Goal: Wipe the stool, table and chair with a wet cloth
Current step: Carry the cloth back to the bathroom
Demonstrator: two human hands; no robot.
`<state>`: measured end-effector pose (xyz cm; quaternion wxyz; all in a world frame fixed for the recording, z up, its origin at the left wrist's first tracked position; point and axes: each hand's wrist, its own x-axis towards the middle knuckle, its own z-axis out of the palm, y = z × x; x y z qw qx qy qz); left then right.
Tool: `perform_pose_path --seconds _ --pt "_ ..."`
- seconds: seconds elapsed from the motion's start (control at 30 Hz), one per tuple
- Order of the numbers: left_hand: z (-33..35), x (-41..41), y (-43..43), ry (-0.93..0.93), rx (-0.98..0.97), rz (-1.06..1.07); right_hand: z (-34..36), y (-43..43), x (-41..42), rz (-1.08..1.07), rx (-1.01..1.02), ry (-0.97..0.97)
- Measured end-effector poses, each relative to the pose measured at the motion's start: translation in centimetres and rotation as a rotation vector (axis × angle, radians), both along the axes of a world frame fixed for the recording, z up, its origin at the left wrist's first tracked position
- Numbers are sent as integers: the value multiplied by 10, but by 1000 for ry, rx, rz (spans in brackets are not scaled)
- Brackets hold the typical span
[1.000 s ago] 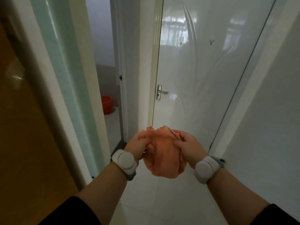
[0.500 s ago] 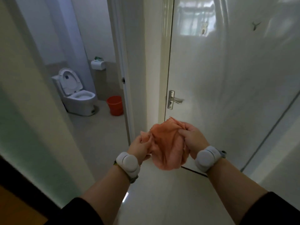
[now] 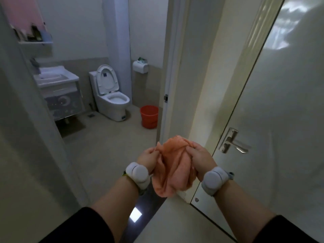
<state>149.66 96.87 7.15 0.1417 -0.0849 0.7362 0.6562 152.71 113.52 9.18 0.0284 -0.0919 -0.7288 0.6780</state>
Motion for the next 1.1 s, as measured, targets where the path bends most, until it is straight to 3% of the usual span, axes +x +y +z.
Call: perform_pose_path --seconds 0.1,0.3,0.6,0.93,1.1 --pt "6 -50 4 -10 85 51 2 12 -52 -11 13 1" --pt "2 -140 10 -90 146 49 -2 15 -160 72 -147 9" --pt "16 -296 -23 -194 42 288 16 -18 -359 358 -216 22" --pt "2 -383 -142 -226 98 557 10 -181 -492 724 -122 -101" --pt "-7 -452 -225 -220 177 554 4 -275 -557 738 -116 -86"
